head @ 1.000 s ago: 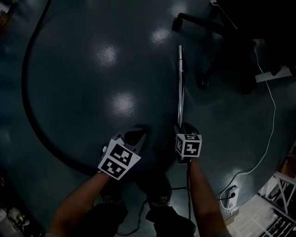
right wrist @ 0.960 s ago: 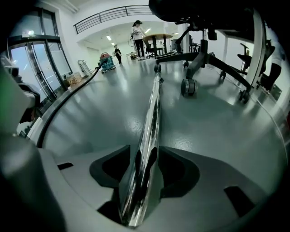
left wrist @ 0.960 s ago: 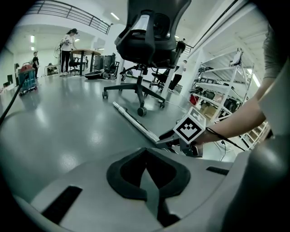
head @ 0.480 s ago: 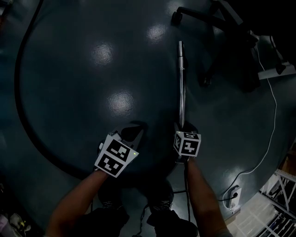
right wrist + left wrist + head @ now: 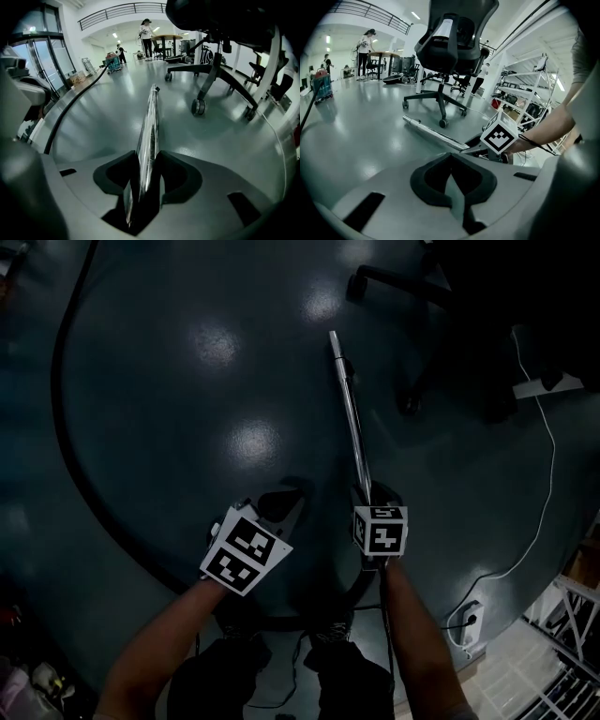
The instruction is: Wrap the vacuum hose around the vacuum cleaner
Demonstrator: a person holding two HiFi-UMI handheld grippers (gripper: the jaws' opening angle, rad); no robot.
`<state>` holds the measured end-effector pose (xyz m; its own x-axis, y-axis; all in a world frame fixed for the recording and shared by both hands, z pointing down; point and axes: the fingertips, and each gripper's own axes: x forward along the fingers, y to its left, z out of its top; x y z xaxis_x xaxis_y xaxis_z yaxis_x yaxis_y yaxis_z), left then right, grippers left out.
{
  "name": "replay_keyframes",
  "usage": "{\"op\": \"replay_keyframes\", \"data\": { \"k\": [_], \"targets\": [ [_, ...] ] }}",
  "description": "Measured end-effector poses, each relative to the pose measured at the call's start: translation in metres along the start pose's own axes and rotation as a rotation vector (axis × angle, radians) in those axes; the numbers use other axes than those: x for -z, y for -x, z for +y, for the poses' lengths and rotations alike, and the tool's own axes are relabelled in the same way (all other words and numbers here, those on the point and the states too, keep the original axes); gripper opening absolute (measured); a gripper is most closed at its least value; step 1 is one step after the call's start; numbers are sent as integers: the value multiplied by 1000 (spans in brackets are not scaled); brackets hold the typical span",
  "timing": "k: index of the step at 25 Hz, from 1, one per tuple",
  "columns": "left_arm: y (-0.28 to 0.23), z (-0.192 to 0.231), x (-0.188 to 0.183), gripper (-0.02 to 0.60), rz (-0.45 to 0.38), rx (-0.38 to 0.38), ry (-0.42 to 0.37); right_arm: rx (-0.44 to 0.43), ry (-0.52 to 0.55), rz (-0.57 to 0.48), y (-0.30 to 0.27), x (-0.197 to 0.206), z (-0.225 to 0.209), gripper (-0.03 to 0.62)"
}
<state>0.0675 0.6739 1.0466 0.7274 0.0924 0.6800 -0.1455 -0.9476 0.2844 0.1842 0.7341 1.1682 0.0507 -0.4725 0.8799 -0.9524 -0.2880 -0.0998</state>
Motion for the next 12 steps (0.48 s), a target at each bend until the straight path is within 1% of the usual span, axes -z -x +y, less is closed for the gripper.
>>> {"op": "replay_keyframes", "data": {
  "k": [4, 8, 12],
  "targets": [
    [35, -9, -20, 8, 7, -8, 11, -34, 28, 21, 43, -13, 24, 175],
    [67, -18, -45, 8, 15, 2, 11, -83, 41, 29, 91, -34, 51, 175],
    [97, -28, -72, 9, 21, 9, 0, -127, 94, 23, 141, -61, 75, 175]
  ]
}}
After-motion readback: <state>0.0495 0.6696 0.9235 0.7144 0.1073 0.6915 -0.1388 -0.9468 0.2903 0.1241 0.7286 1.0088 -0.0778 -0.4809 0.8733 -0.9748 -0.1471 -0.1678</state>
